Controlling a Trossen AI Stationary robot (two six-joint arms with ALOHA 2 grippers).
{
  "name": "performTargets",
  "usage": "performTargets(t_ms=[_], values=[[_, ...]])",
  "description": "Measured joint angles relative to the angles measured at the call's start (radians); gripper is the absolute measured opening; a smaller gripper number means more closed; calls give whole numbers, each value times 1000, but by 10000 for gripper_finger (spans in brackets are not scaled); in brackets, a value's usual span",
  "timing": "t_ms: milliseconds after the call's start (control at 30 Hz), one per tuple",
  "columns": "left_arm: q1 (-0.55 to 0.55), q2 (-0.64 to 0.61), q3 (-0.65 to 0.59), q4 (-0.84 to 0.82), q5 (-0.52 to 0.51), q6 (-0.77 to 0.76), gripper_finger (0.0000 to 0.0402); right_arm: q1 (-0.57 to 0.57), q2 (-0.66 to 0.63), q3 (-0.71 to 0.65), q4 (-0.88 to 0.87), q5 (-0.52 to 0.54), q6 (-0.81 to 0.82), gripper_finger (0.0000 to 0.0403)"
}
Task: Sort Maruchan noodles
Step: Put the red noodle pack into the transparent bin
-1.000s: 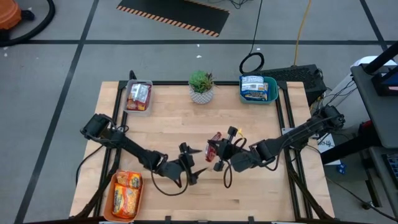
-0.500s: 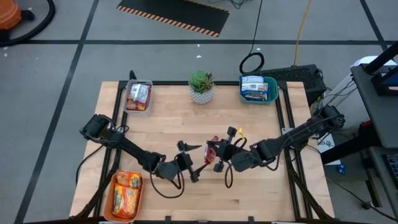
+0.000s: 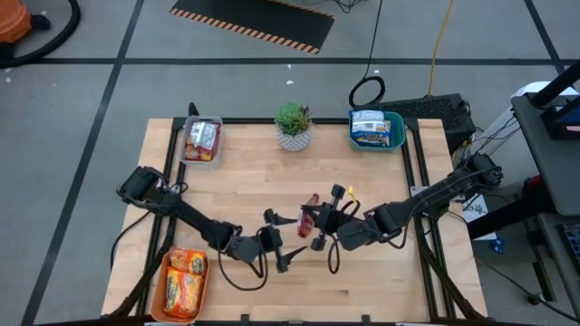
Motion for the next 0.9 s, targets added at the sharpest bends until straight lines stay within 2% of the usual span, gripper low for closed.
performTargets(t_ms=[233,467,633,900], values=[[-14,0,0,-45,-191,42,397,-37,0,0,5,1,12,0],[-14,0,0,-59,-164,-61,397,-53,0,0,4,-3,42,0],[-23,0,0,-42,-164,-66,397,-53,0,0,9,-4,42,0],[1,0,0,-25,-234,-74,397,-53,0,0,25,-4,42,0]])
